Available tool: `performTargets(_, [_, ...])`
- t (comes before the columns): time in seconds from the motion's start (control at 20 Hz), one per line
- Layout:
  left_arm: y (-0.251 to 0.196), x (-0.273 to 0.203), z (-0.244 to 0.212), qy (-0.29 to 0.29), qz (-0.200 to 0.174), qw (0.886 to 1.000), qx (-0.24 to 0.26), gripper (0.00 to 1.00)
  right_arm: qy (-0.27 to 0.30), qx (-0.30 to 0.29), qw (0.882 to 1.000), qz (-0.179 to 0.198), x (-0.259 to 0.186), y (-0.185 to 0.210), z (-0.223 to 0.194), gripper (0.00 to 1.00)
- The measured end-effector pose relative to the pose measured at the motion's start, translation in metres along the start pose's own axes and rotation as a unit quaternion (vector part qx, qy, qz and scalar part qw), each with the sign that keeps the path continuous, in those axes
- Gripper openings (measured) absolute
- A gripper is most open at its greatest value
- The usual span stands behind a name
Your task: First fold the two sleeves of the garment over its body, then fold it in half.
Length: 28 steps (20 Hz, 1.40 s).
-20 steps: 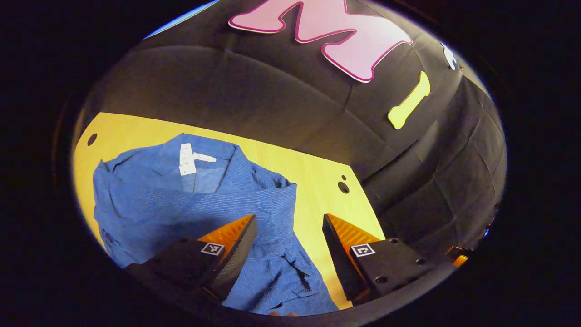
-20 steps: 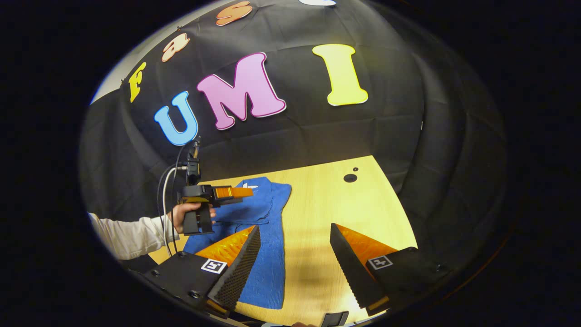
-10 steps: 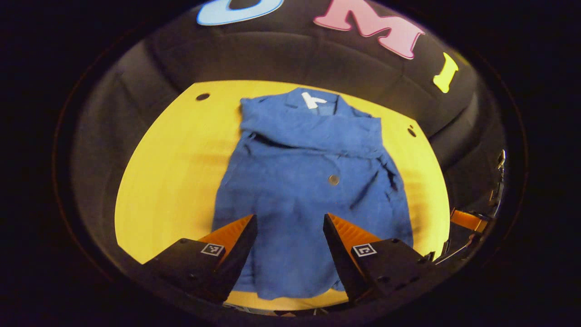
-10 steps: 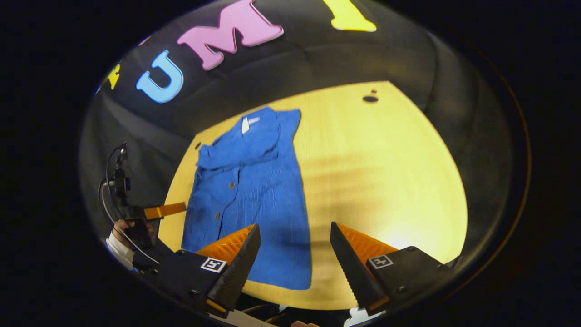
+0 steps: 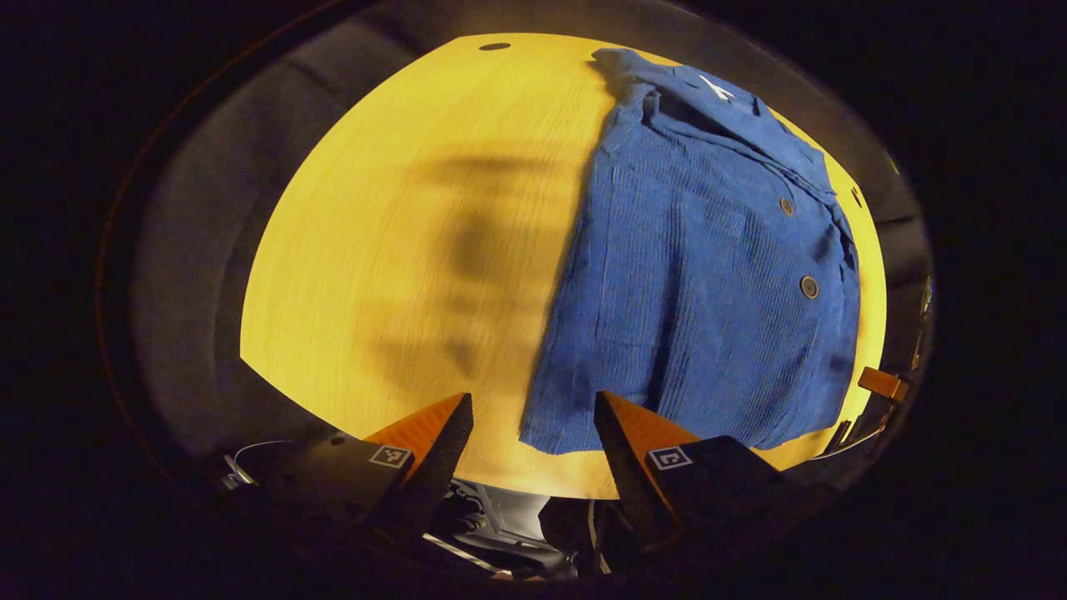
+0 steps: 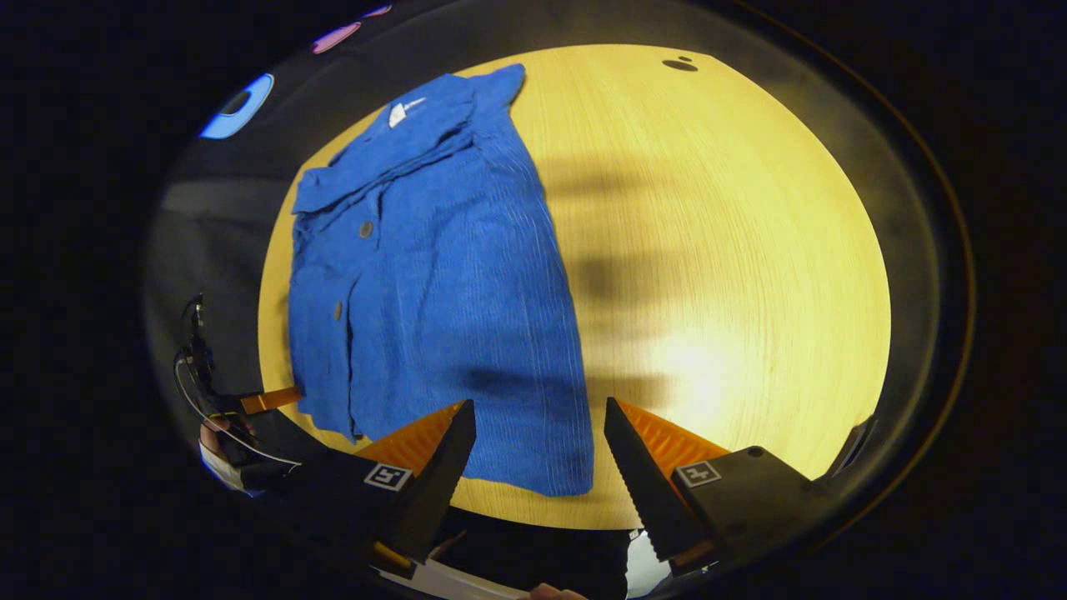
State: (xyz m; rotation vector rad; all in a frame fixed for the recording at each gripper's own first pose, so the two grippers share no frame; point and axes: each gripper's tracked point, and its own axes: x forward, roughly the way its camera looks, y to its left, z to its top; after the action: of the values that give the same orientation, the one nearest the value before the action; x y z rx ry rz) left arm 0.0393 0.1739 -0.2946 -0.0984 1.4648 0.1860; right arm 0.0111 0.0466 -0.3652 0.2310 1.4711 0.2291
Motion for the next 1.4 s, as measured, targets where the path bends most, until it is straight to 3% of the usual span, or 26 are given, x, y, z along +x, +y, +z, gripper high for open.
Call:
performTargets(0.5, [-0.008,-0.003,0.025,0.038,0.001,0.999,0.032,0.85,0.029,0.044,0.997,-0.052,0.020,-0.010,-0.021,0.99])
performTargets(0.65, [-0.015,-0.004,0.021,0.038,-0.017,0.998,0.045,0.86,0.030,0.048,0.996,-0.062,0.023,-0.010,-0.023,0.99])
performTargets(0.7, [-0.012,-0.005,0.018,0.041,-0.009,0.998,0.048,0.86,0.033,0.048,0.996,-0.069,0.023,-0.011,-0.025,0.92])
performTargets(0.75, [-0.012,-0.001,0.016,0.040,-0.007,0.998,0.051,0.86,0.035,0.042,0.995,-0.078,0.025,-0.010,-0.025,0.99])
performTargets(0.85, [-0.014,-0.002,0.019,0.039,-0.004,0.998,0.059,0.84,0.042,0.012,0.994,-0.104,0.026,-0.012,-0.029,0.98])
performTargets(0.9, [-0.013,-0.002,0.017,0.043,-0.004,0.997,0.068,0.84,0.041,-0.005,0.992,-0.119,0.027,-0.013,-0.031,0.91])
performTargets(0.95, [-0.014,-0.002,0.017,0.046,-0.004,0.996,0.074,0.84,0.037,-0.017,0.992,-0.123,0.029,-0.010,-0.031,0.96])
performTargets(1.0, [-0.014,-0.002,0.016,0.049,-0.004,0.996,0.070,0.84,0.035,-0.018,0.992,-0.124,0.029,-0.007,-0.031,0.91])
performTargets(1.05, [-0.016,-0.003,0.017,0.051,-0.003,0.997,0.065,0.84,0.034,-0.013,0.992,-0.121,0.030,-0.005,-0.033,0.96])
performTargets(1.1, [-0.017,-0.005,0.020,0.053,-0.005,0.997,0.062,0.84,0.034,-0.010,0.992,-0.121,0.032,-0.003,-0.034,0.80])
performTargets(1.2, [-0.027,-0.004,0.023,0.055,-0.014,0.996,0.068,0.76,0.031,-0.008,0.993,-0.111,0.034,0.008,-0.037,0.59])
performTargets(1.3, [-0.040,-0.002,0.022,0.055,-0.029,0.995,0.082,0.30,0.023,-0.002,0.994,-0.109,0.033,0.015,-0.037,0.10])
performTargets(1.35, [-0.042,-0.002,0.022,0.056,-0.033,0.994,0.093,0.07,0.022,-0.008,0.994,-0.107,0.034,0.015,-0.037,0.08])
performTargets(1.4, [-0.041,-0.002,0.023,0.053,-0.043,0.992,0.104,0.05,0.022,-0.005,0.995,-0.099,0.035,0.016,-0.038,0.08])
